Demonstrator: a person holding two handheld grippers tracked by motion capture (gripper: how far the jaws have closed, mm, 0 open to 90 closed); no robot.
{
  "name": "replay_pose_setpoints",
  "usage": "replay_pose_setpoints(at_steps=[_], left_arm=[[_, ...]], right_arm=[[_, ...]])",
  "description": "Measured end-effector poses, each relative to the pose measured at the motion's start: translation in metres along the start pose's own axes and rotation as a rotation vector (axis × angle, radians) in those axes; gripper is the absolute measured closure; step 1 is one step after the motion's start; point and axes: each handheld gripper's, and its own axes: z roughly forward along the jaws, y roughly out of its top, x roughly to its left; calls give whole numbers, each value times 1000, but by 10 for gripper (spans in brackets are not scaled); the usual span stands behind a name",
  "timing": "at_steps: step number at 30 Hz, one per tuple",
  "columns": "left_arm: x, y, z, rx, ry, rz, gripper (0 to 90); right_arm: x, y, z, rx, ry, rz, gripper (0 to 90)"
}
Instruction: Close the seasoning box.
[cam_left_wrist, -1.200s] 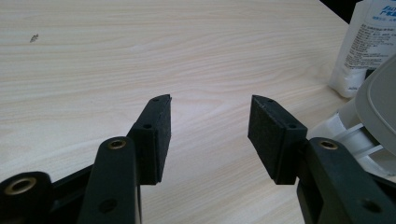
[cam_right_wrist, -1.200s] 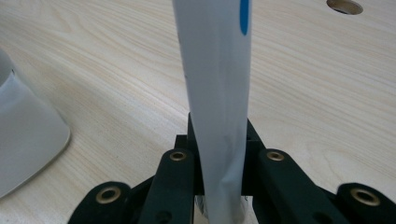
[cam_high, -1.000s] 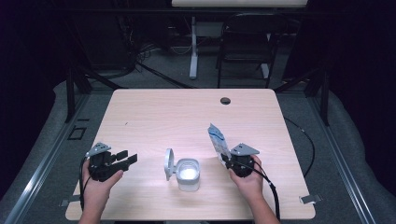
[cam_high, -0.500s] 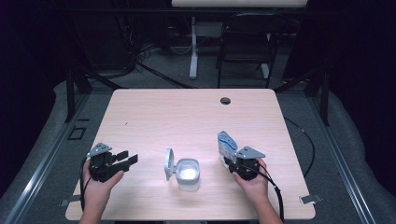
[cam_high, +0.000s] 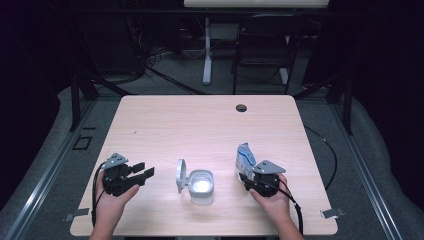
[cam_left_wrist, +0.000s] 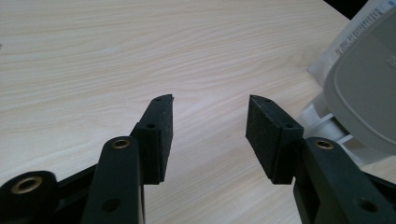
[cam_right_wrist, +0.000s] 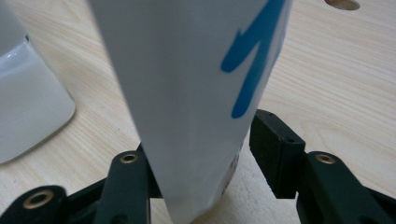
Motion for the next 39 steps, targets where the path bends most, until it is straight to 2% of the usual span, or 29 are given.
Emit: replay_pose_setpoints(at_steps=[3, 8, 24, 29, 30, 35, 39], left_arm=[[-5, 1, 3, 12, -17, 16, 542], [-10, 0, 6, 24, -26, 21, 565], [-20, 0, 11, 53, -39, 60, 671], [-22, 0, 10, 60, -30, 67, 753], [-22, 1, 10, 70, -30, 84, 772], [-24, 2, 8, 71, -32, 101, 894], [-28, 3, 8, 74, -37, 114, 900]], right_arm=[[0, -3, -4, 18, -10, -15, 480], [3, -6, -7, 20, -21, -21, 458], [11, -10, -19, 43, -4, -69, 427], [15, -10, -25, 51, 9, -96, 421], [16, -9, -29, 62, 11, -115, 416], [16, -12, -37, 56, 10, -115, 411], [10, -18, -41, 39, 8, -102, 412]])
